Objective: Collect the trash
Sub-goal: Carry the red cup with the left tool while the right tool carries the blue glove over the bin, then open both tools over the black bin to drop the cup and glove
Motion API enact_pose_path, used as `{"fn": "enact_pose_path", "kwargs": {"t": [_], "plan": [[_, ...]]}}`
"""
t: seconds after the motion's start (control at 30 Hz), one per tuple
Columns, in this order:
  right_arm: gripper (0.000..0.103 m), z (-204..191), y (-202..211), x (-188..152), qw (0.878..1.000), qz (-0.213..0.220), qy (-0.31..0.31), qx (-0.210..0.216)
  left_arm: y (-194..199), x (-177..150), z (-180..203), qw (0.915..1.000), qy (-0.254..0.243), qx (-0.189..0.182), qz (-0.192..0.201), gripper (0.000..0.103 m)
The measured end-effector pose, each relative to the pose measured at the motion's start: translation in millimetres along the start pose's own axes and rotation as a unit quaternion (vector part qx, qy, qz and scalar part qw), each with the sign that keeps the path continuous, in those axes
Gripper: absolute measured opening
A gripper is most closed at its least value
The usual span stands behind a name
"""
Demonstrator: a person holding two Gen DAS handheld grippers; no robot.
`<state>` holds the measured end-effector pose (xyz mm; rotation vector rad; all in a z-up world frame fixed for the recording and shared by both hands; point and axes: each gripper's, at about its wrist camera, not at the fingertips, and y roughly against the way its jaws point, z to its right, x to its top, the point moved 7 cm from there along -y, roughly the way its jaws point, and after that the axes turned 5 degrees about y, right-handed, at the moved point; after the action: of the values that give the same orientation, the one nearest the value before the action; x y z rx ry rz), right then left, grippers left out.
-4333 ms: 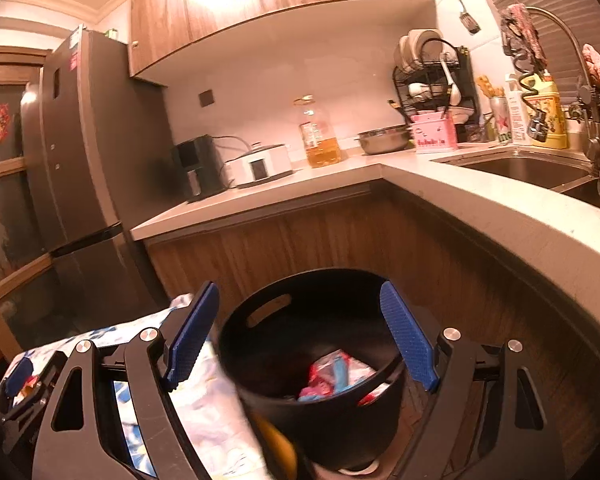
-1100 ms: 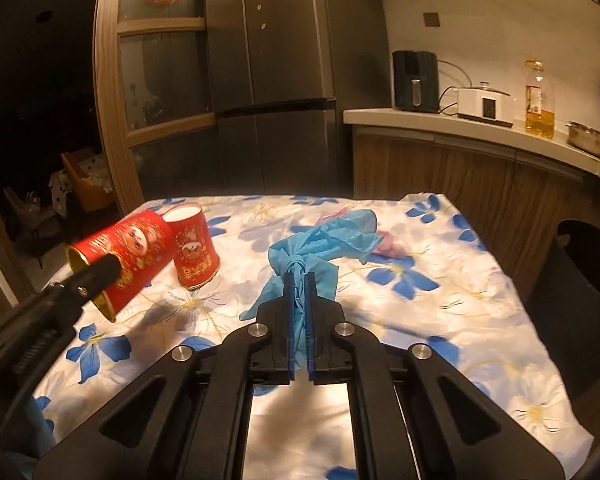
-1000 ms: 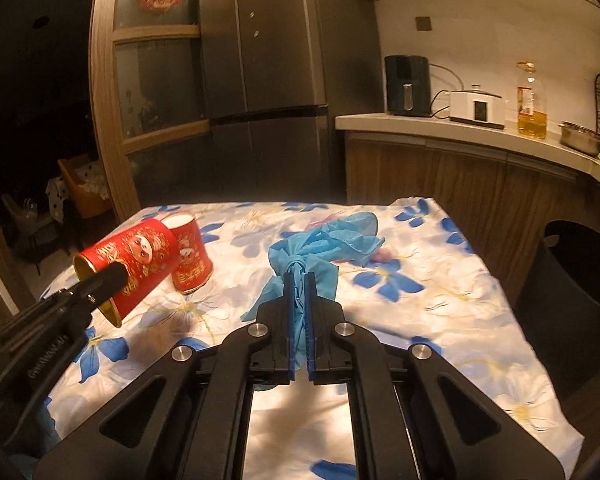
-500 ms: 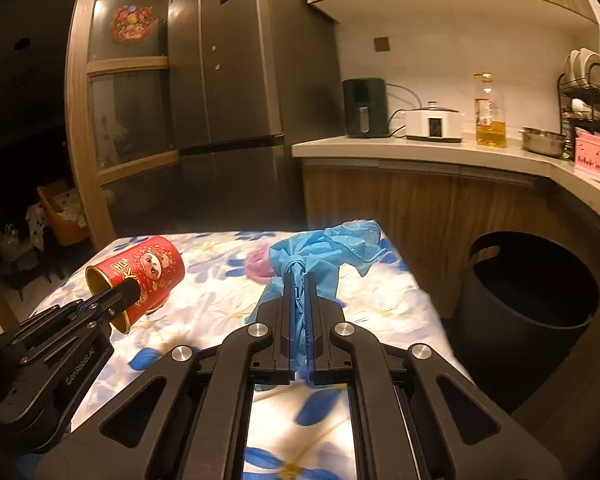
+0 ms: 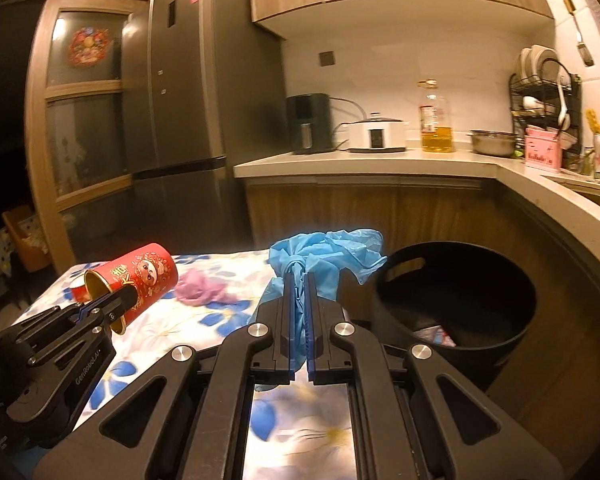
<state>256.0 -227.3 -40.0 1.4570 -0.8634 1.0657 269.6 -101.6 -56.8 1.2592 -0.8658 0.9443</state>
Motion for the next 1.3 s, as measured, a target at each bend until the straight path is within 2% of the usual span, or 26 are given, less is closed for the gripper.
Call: {"fn": "enact_pose_path", "kwargs": {"t": [0.37, 0.6, 0.8, 1.3], "plan": [[0.005, 74.4, 2.0, 12.3, 0.997, 0.012, -0.028, -0.072, -21.3, 12.8, 73.6, 0.9973, -0.037, -0.063, 0.010, 0.002], [0.005, 108.3, -1.1, 21.1, 0.994, 0.012, -0.037, -0.104, -36.7, 28.8, 126.4, 0.9928, -0.055, -0.104, 0.022, 0.002], [0.005, 133.7, -0.3, 29.0, 0.991, 0.020, -0.052, -0.118, -49.4, 39.5, 160.4, 0.9878, -0.055, -0.144, 0.023, 0.002], [0.005, 160.2, -7.3, 42.5, 0.990, 0.027, -0.065, -0.119, -69.9, 42.9, 211.1, 0.9775, -0.072, -0.197, 0.025, 0.002]]}}
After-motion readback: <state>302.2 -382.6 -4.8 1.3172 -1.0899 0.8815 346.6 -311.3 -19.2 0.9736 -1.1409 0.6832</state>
